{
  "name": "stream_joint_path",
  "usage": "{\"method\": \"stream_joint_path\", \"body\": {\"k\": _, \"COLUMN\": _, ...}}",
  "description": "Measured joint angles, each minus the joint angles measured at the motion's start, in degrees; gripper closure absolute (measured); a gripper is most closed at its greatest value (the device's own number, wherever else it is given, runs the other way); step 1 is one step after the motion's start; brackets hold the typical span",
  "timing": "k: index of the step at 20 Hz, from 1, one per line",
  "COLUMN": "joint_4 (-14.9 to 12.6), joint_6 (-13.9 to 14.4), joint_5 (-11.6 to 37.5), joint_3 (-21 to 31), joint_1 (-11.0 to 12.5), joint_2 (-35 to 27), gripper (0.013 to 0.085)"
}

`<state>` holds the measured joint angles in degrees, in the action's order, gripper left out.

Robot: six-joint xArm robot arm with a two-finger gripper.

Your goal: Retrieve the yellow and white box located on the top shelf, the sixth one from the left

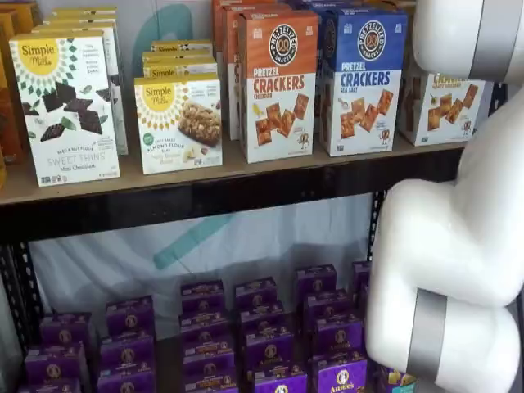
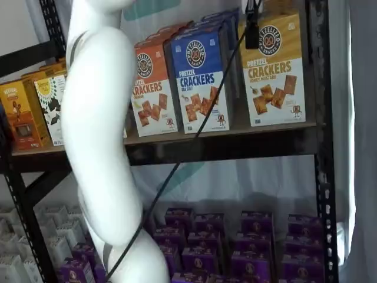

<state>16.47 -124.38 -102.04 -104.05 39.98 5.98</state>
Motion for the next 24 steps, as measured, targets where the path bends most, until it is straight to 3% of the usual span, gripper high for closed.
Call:
{"method": "stream_joint_path", "body": {"k": 14, "joint_4": -0.7, "joint_6": 0.2, "joint_5": -1.6, "joint_3": -1.7, "joint_1": -0.2, "joint_2": -0.8, "gripper": 0.0130}}
{"method": "stream_joint_path", "body": {"k": 16, "joint_4": -0.6, "joint_6": 0.2, "joint_5": -1.6, "joint_3": -1.6, "joint_1": -0.1, "joint_2": -0.7, "gripper": 0.0210}}
{"method": "stream_joint_path", "body": {"k": 21, "joint_4": -0.6, "joint_6": 0.1, "joint_5": -1.8, "joint_3": -1.9, "joint_1": 0.1, "joint_2": -0.7, "gripper": 0.0210}}
{"method": "stream_joint_path", "body": {"k": 24, "joint_4": -0.1, "joint_6": 0.0, "joint_5": -1.9, "joint_3": -2.0, "joint_1": 0.4, "joint_2": -0.6, "gripper": 0.0290}}
